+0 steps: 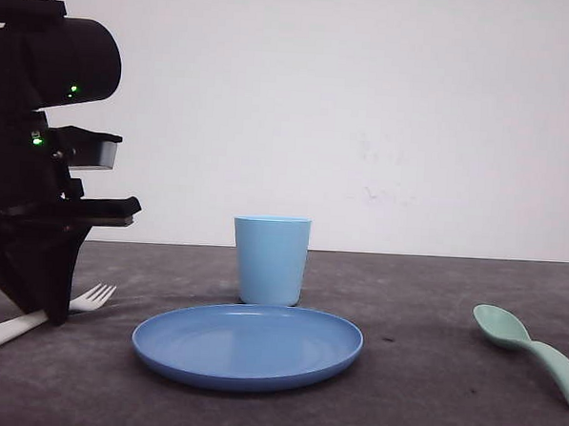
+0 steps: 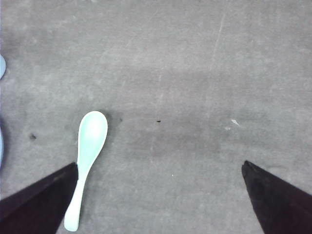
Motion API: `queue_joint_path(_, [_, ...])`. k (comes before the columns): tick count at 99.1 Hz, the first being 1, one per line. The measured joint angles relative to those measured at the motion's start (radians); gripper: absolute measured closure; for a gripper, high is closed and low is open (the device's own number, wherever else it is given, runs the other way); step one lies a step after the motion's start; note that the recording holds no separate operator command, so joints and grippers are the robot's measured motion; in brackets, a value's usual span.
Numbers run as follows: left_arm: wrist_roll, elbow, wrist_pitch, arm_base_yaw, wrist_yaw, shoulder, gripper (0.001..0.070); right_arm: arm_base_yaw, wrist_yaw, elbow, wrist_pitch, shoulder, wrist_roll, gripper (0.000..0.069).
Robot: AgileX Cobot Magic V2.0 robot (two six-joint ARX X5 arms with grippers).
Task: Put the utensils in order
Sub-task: 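Lower the left gripper onto the white fork and close on it, then lift the fork with the left gripper and lower it into the cup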
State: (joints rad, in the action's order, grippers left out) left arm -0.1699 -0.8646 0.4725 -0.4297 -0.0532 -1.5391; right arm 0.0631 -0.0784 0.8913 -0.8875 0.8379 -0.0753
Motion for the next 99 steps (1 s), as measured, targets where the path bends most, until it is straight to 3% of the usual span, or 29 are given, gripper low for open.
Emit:
queue_joint_path(9, [0.001, -0.001, -0.035, -0.001, 0.013, 0.047, 0.0666, 0.000, 0.000, 0.000, -0.001, 0.000, 0.000, 0.0012])
queue_joint_path(22, [0.001, -0.027, -0.133, -0.004, 0.074, 0.148, 0.0666, 0.000, 0.000, 0.000, -0.003, 0.000, 0.000, 0.0012])
queue_joint_path(53, [-0.004, -0.049, -0.565, -0.017, 0.251, 0.241, 0.0666, 0.000, 0.000, 0.000, -0.004, 0.000, 0.000, 0.0012])
queue_joint_path(99, [0.007, -0.049, -1.004, -0.077, 0.262, -0.008, 0.0666, 0.000, 0.000, 0.000, -0.003, 0.000, 0.000, 0.0012])
